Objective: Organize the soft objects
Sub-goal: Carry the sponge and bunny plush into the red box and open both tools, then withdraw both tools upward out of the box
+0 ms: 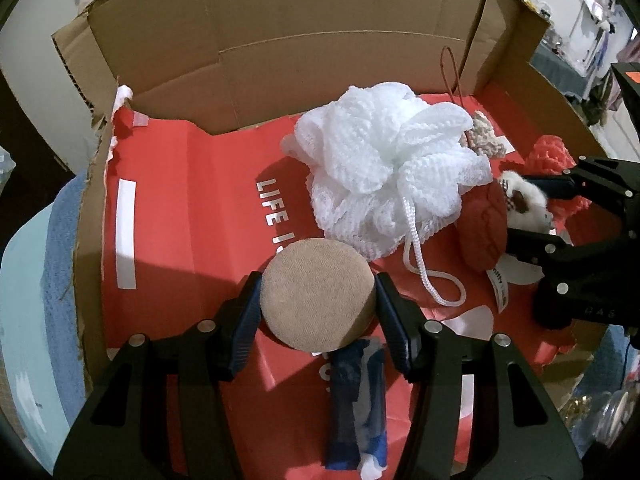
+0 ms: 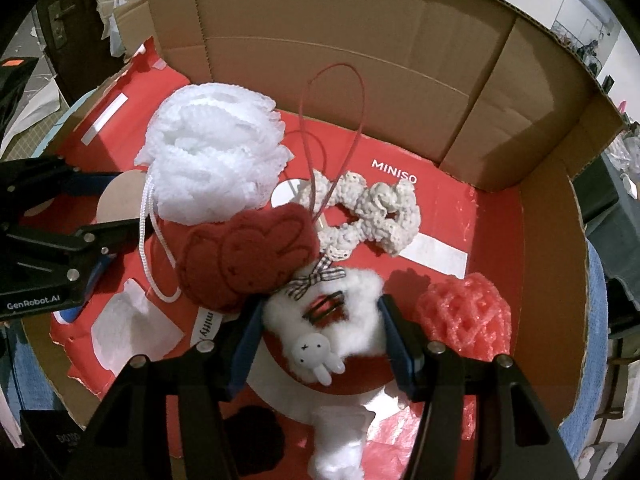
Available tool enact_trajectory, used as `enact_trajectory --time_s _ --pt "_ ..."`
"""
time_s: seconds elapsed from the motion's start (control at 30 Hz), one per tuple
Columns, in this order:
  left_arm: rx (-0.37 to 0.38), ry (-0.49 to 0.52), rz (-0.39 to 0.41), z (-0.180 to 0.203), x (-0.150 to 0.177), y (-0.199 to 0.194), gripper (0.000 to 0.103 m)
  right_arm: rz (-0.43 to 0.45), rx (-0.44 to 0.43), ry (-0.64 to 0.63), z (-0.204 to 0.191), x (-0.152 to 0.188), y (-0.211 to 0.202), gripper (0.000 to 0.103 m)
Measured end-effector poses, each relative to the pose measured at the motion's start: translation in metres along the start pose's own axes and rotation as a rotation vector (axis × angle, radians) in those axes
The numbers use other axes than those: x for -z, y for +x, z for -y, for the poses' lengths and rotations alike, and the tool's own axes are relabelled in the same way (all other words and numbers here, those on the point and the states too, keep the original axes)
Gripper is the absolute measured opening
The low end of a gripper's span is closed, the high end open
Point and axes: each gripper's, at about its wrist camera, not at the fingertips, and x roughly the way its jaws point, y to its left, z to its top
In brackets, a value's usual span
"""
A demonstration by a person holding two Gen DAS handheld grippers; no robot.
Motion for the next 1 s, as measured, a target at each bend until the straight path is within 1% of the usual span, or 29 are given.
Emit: enact_trajectory --time_s 0.03,0.1,0.13,0.17,0.4,0.47,0.6,0.67,0.73,0.83,0.87,0.93,1.0 --pt "-0.002 -0.001 0.0 0.003 -0.001 0.0 0.054 0.0 0.001 0.0 0.0 -0.001 0.0 0.06" --pt "-0.006 -0.003 0.0 0.004 -0.001 0.001 0.059 0.002 0.002 -0.004 0.0 -0.001 0.002 0.061" --pt "-0.011 -0.005 0.003 0.003 -0.002 0.001 0.064 0.003 0.004 -0.004 0.0 -0.002 0.002 0.062" --pt "-0.013 -0.006 0.007 0.003 -0.002 0.0 0.066 0.003 0.005 -0.002 0.001 0.0 0.002 0.063" --pt "-0.009 0.0 0.056 0.007 0.002 -0.015 0.07 0.019 -0.007 0.012 0.006 0.003 0.0 0.067" --pt "-0.004 -0.005 0.069 0.008 0.003 -0.02 0.073 0.028 -0.014 0.019 0.006 0.004 -0.005 0.069" --pt "0.01 -0.018 0.111 0.009 0.008 -0.036 0.075 0.058 -0.018 0.027 0.008 0.01 -0.02 0.075" --pt "0.024 -0.03 0.135 0.01 0.012 -0.047 0.078 0.078 -0.024 0.038 0.011 0.016 -0.034 0.077" --pt "0.031 -0.039 0.157 0.01 0.015 -0.056 0.079 0.098 -0.029 0.049 0.011 0.02 -0.044 0.082" --pt "0.041 -0.044 0.193 0.014 0.021 -0.072 0.081 0.13 -0.025 0.058 0.012 0.027 -0.059 0.084" --pt "0.04 -0.045 0.211 0.017 0.024 -0.078 0.083 0.146 -0.024 0.062 0.012 0.031 -0.067 0.084" --pt "0.045 -0.053 0.247 0.022 0.03 -0.089 0.087 0.169 -0.02 0.07 0.009 0.037 -0.08 0.091" --pt "0.052 -0.063 0.28 0.026 0.036 -0.097 0.088 0.199 -0.013 0.072 0.005 0.042 -0.089 0.093"
